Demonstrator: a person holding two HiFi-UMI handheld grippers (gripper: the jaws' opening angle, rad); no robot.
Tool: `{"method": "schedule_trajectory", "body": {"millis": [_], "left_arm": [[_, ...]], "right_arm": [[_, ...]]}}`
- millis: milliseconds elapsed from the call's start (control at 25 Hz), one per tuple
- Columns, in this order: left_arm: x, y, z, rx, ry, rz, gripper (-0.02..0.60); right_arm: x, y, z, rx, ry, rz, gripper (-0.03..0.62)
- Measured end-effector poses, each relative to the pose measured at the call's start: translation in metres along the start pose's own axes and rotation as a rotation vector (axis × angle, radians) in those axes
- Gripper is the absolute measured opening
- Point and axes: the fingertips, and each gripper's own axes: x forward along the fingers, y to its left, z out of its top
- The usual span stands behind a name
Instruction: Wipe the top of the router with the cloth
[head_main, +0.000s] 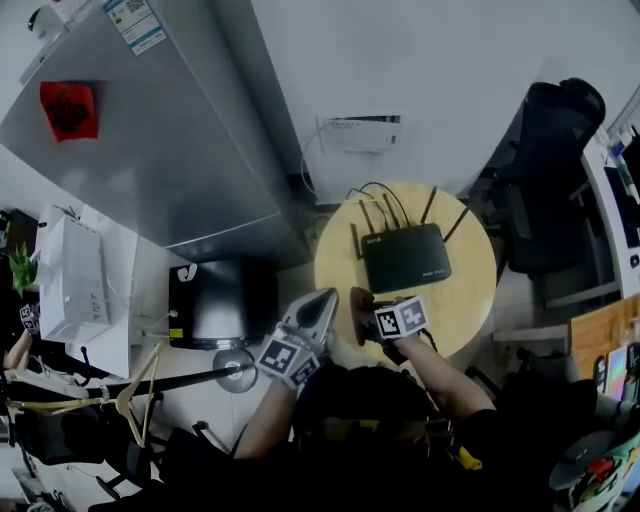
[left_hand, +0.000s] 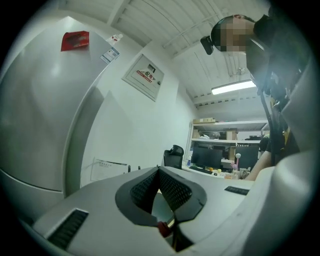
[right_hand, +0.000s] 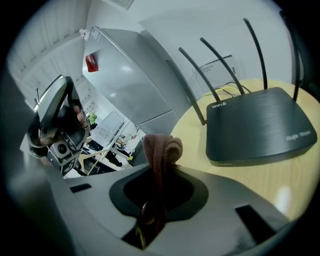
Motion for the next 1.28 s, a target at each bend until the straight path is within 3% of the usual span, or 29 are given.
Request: {"method": "schedule_trajectory", "body": {"millis": [160, 440, 600, 720, 920, 1080, 1280], "left_arm": [[0.014, 0.021, 0.013, 0.0, 0.02, -0.116, -0.006], [0.018, 0.073, 0.016, -0.019, 0.091, -0.226, -0.006], [0.021, 0.093, 0.017, -0.039, 0.118, -0.278, -0.005], [0.022, 0.1, 0.017, -0.004, 0.15, -0.328, -0.006], [0.037, 0.101, 0.02, 0.096, 0.137, -0.413, -0.006], [0.047, 0.095, 0.02, 0.099, 0.142, -0.466, -0.006], [0.049, 0.093, 0.019, 0.091, 0.141, -0.496, -0.006]], "right_arm": [[0.025, -0.003, 0.013, 0.124, -0.053, -0.082, 0.058], [0.046, -0.038, 0.047, 0.305, -0.178, -0.271, 0.058], [0.055, -0.062, 0.062, 0.534, -0.286, -0.334, 0.058], [0.055, -0.078, 0.071, 0.656, -0.376, -0.398, 0.058], [0.061, -0.092, 0.072, 0.809, -0.436, -0.441, 0.058], [0.06, -0.097, 0.064, 0.918, -0.484, -0.453, 0.058], [0.057, -0.1, 0.054, 0.962, -0.496, -0.477, 0.058]]}}
